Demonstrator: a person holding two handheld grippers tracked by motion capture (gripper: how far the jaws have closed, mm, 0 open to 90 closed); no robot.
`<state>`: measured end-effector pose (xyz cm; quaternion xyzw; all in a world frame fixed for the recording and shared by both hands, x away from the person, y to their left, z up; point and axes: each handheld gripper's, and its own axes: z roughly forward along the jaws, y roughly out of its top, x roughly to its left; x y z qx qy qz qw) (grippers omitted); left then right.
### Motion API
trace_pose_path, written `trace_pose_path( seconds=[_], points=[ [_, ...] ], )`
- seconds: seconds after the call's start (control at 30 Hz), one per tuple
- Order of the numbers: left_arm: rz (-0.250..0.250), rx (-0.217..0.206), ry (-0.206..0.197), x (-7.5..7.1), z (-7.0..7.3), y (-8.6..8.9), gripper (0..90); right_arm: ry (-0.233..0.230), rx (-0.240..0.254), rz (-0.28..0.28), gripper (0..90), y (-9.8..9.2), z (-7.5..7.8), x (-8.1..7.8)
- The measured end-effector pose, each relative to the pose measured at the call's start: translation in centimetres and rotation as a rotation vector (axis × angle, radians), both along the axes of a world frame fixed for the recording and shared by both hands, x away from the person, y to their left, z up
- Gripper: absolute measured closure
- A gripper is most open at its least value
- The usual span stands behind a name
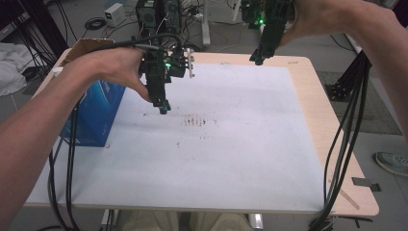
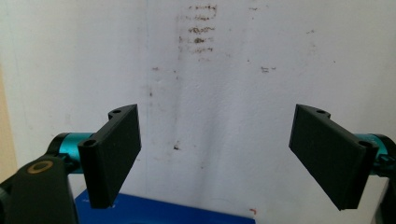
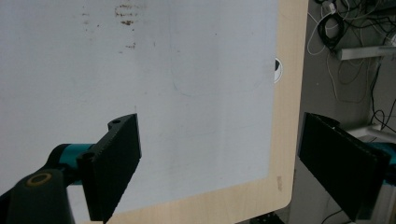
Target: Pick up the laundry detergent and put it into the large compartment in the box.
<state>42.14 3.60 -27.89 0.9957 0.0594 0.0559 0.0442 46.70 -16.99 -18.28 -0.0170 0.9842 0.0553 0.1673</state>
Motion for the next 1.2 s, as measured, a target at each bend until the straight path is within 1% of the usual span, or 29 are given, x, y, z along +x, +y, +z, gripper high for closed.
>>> trace_pose_path(
  seconds=[0.1,0.2,0.33,0.53,0.6,0.7,0.73,0.97,1.07,1.2],
  points=[
    [-0.001,0.010,0.005,0.10,-0.30,-0.09,16.8,0.000,0.004,0.001,12.5,0.00,-0.03,0.00],
    [-0.007,0.008,-0.001,0.12,-0.43,-0.16,16.7,0.006,0.015,0.000,12.5,-0.11,-0.04,0.06],
    [0.005,0.004,0.004,0.12,-0.58,-0.13,16.8,0.011,0.021,-0.002,12.5,-0.29,-0.06,0.12],
    [-0.003,0.012,0.011,0.16,-0.76,-0.25,16.8,0.014,0.015,-0.007,12.5,-0.46,-0.28,0.17],
    [-0.003,0.005,0.011,0.15,-0.83,-0.30,16.8,0.013,0.014,-0.011,12.5,-0.51,-0.32,0.15],
    [-0.005,0.004,0.010,0.11,-0.75,-0.37,16.8,0.011,0.017,-0.003,12.5,-0.56,-0.30,0.21],
    [-0.005,0.004,0.010,0.08,-0.73,-0.38,16.8,0.013,0.016,-0.010,12.5,-0.58,-0.24,0.15],
    [-0.007,0.006,0.014,0.00,-0.70,-0.40,16.8,0.013,0.017,-0.014,12.5,-0.67,-0.22,0.08],
    [-0.010,0.005,0.011,0.00,-0.70,-0.42,16.7,0.014,0.020,-0.009,12.5,-0.65,-0.22,0.06],
    [-0.012,0.000,0.009,0.01,-0.67,-0.40,16.8,0.016,0.024,-0.017,12.5,-0.67,-0.19,-0.01]
  ],
)
